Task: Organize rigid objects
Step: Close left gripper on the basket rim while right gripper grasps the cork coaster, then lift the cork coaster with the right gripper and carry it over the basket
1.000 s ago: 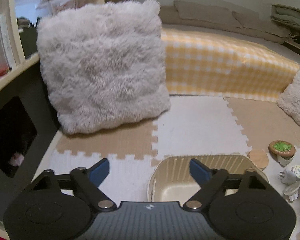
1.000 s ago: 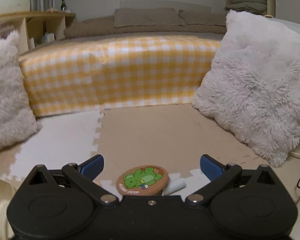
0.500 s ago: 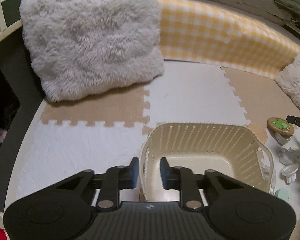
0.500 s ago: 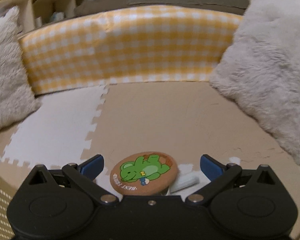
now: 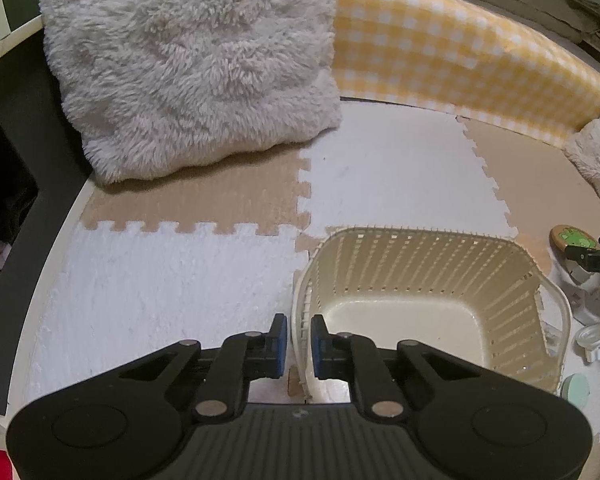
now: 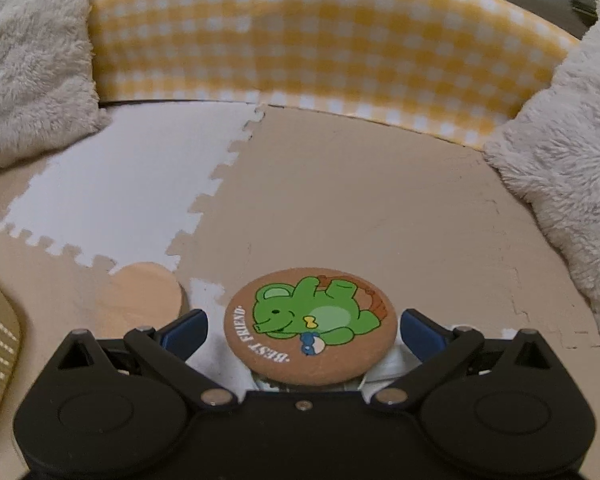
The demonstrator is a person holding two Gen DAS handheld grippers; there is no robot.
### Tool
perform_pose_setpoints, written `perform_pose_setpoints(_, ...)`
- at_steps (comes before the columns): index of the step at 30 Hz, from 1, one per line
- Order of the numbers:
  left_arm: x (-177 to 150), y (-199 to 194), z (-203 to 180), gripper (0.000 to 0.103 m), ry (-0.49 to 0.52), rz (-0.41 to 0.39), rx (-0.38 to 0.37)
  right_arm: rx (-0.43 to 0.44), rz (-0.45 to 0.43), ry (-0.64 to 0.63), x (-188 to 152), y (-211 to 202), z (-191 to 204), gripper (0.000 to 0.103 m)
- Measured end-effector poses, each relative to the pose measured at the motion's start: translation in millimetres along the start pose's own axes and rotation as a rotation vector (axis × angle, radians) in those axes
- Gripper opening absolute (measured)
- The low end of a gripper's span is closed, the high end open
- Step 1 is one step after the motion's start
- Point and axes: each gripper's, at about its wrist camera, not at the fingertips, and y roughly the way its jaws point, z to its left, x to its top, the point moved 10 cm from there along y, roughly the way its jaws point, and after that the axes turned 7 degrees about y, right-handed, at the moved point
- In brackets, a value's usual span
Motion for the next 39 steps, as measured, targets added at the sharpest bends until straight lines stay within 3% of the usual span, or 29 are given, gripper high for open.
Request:
perform_pose_setpoints(7, 1, 3, 0, 0.008, -0.005, 0.01, -0.004, 0.007, 0.018, 0.031, 3, 9, -5, 0.103)
perform_pose_setpoints(24, 3, 5, 2, 0.007, -0.016, 0.011, -0.009, 0.001, 0.027, -0.048, -1, 13, 1, 0.1)
perform_pose_setpoints(34, 3, 6, 2, 0.006, -0.02, 0.01, -0.011, 0.026, -0.043, 0.015, 14, -3, -1, 0.1)
perform_pose_setpoints(39, 2, 6, 2, 0.006, -0.023, 0.01, -0.014, 0.08, -0.106, 0.055, 30, -24, 10, 0.1)
